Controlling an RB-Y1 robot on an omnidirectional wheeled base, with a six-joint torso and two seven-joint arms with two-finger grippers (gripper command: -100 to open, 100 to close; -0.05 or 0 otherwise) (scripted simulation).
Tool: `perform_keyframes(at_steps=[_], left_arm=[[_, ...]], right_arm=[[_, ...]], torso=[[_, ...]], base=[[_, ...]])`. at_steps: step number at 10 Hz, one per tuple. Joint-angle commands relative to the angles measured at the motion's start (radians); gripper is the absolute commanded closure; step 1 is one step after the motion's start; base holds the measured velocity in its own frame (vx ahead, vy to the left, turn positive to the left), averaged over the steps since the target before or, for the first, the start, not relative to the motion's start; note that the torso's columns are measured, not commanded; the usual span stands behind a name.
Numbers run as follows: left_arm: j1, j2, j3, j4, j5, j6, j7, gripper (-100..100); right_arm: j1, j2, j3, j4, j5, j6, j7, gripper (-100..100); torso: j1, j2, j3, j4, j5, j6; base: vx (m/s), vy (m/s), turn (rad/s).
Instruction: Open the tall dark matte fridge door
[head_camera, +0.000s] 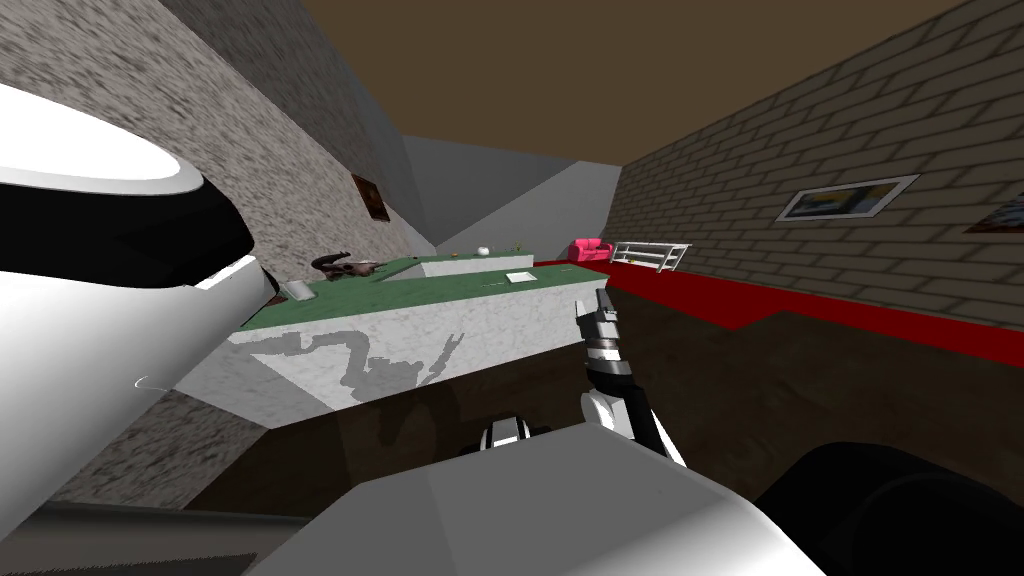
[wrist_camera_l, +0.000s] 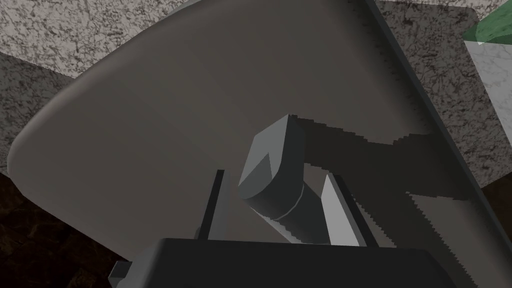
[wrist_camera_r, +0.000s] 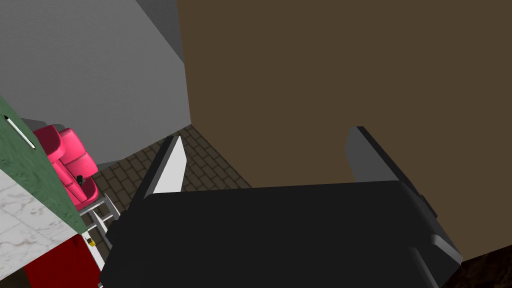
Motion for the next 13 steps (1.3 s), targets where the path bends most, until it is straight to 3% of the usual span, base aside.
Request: perform_keyframes(at_steps=[1, 9, 12, 13], left_arm=[[-0.006, -0.023, 0.010, 0.006, 0.017, 0.025, -0.010, 100], [-0.014, -0.105, 0.055, 0.034, 0.096, 0.088, -0.035, 100], [-0.013, -0.115, 0.057, 0.032, 0.102, 0.090, -0.035, 100], [-0.020, -0.130, 0.072, 0.032, 0.115, 0.106, -0.050, 100]], right_arm=[[0.000, 0.000, 0.000, 0.000, 0.000, 0.000, 0.000, 0], [0.000, 0.000, 0.000, 0.000, 0.000, 0.000, 0.000, 0], [0.000, 0.000, 0.000, 0.000, 0.000, 0.000, 0.000, 0], [0.000, 0.000, 0.000, 0.000, 0.000, 0.000, 0.000, 0]], torso=[[0.002, -0.002, -0.001, 0.001, 0.000, -0.003], [0.000, -0.002, -0.001, 0.001, -0.001, -0.003], [-0.002, -0.004, -0.003, -0.001, -0.002, 0.000], [0.002, -0.009, -0.006, 0.000, -0.003, -0.004]], base=[[-0.230, -0.124, -0.048], [-0.261, -0.145, -0.047], [-0.216, -0.108, -0.039], [-0.151, -0.013, -0.030]])
